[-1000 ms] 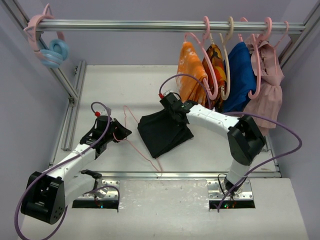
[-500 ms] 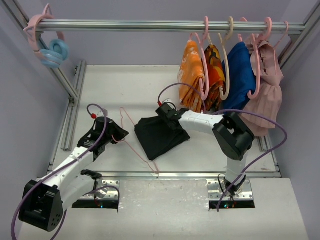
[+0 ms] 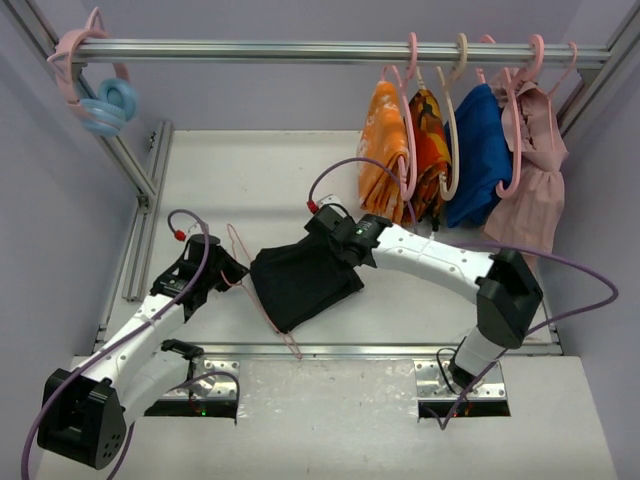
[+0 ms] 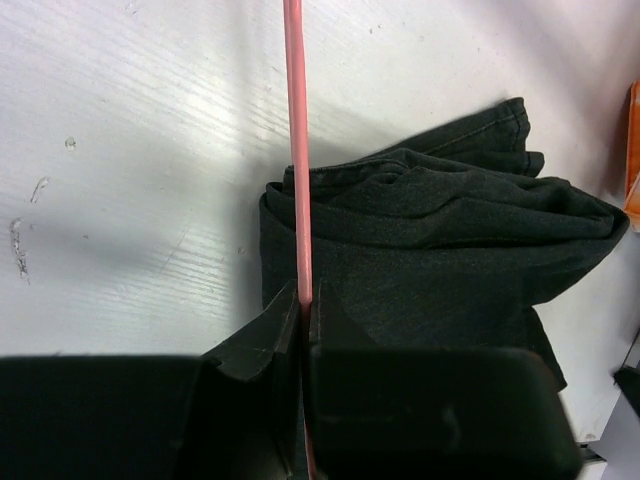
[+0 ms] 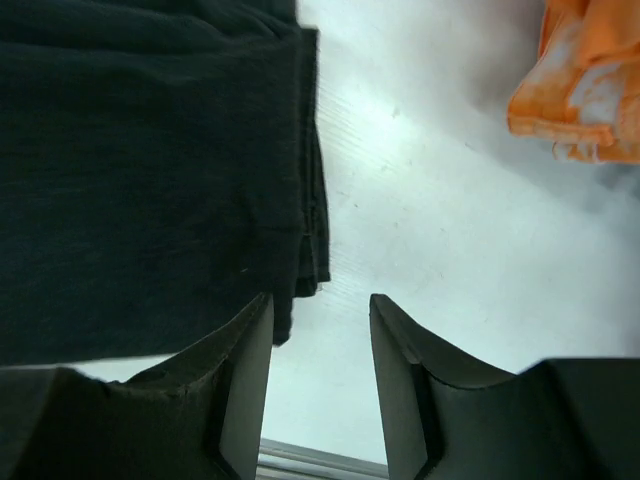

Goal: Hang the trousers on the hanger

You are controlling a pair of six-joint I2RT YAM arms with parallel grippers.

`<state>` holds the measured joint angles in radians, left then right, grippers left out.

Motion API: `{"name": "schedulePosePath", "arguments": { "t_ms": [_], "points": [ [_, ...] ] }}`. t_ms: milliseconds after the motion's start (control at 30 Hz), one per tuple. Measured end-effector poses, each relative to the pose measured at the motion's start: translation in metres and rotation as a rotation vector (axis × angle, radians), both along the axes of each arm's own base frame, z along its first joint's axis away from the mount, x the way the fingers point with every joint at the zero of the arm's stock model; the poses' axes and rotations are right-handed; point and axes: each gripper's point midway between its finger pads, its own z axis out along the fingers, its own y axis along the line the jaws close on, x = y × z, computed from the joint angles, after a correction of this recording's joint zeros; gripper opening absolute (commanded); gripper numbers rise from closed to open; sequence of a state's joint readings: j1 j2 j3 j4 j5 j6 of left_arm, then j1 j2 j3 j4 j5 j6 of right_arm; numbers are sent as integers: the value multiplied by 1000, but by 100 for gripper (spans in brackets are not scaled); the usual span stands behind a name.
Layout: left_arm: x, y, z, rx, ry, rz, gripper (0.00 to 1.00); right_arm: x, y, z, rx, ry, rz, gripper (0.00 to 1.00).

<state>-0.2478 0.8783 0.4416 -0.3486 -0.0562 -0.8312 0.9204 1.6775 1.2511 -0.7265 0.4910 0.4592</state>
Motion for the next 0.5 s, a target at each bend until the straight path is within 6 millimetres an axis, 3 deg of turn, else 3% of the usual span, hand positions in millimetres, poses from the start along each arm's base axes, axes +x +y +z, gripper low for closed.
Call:
{"name": "schedulePosePath", "arguments": {
  "t_ms": [67, 167, 200, 267, 333, 433, 500],
  "points": [
    [1, -1, 0, -3, 0, -3, 0, -2, 10, 25, 52, -35, 23, 37],
    [1, -2, 0, -4, -3, -8, 0, -18, 34, 43, 205, -22, 100, 0],
    [1, -2, 0, -5, -3, -9, 0, -26, 41, 41, 258, -9, 128, 0],
    [1, -2, 0, -6, -3, -10, 0, -42, 38, 22, 288, 45, 148, 0],
    [1, -2, 0, -4, -2, -11, 0, -51, 26, -11, 270, 121, 123, 0],
    [1, -2, 0, -3, -2, -12, 0, -58, -14, -76, 198, 259, 4, 0],
    [1, -2, 1, -4, -4, -12, 0, -62, -39, -103, 154, 330, -87, 0]
  ]
}}
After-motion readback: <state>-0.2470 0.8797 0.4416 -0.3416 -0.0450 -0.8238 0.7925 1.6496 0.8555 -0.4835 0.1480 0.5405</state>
